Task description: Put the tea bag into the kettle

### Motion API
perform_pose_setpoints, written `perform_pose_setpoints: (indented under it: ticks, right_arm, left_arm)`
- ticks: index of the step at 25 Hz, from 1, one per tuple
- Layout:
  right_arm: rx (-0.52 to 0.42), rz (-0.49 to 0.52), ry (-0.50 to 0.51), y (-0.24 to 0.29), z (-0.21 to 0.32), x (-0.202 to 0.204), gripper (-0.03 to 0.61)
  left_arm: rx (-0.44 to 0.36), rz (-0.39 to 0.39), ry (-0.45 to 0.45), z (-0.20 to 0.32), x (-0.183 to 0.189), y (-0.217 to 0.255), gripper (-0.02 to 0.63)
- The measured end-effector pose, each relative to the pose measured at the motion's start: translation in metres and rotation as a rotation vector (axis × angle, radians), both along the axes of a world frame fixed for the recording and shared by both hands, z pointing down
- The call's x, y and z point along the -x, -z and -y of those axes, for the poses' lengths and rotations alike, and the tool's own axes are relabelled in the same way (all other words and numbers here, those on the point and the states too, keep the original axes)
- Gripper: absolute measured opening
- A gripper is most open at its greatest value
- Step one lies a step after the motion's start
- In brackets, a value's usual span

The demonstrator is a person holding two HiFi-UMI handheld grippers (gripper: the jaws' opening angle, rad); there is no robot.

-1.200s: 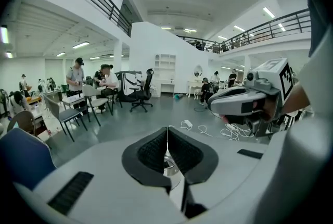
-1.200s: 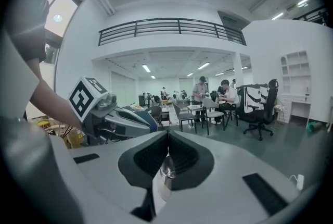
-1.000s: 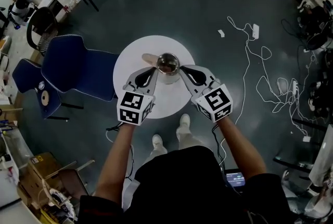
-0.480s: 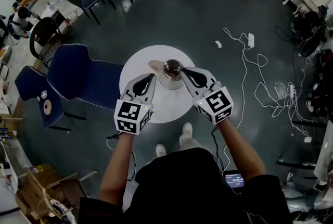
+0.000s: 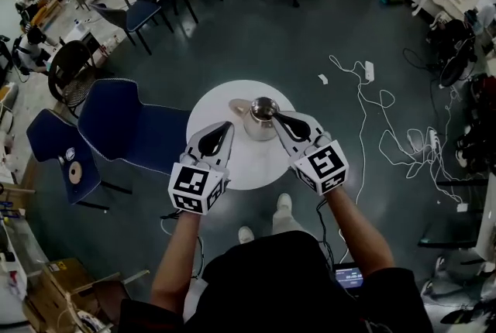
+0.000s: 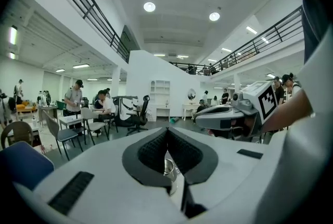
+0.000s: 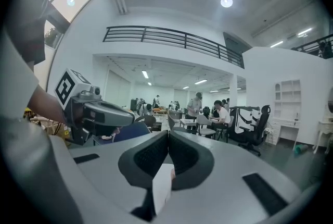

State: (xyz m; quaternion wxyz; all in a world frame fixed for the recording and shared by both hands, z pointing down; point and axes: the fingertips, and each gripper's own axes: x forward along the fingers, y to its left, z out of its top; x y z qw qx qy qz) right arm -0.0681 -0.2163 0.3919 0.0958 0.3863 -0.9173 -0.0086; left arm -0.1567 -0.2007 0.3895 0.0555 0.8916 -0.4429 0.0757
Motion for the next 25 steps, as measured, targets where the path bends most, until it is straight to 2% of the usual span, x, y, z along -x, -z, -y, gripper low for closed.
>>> perform_pose_setpoints:
  ticks: [13,25]
  right_arm:
    - [-0.042,0.008,-0.048,0.019,-0.055,0.034,0.018]
    - [-0.076,-0.007,-0.060,0.037,-0.097,0.053,0.018]
  left_arm:
    - [-0.054,-0.013,-0.054,-0.053,0.029,0.018,0.015]
    - [-0.062,-0.031,-0.100,-0.092,0.036,0.025,0.015]
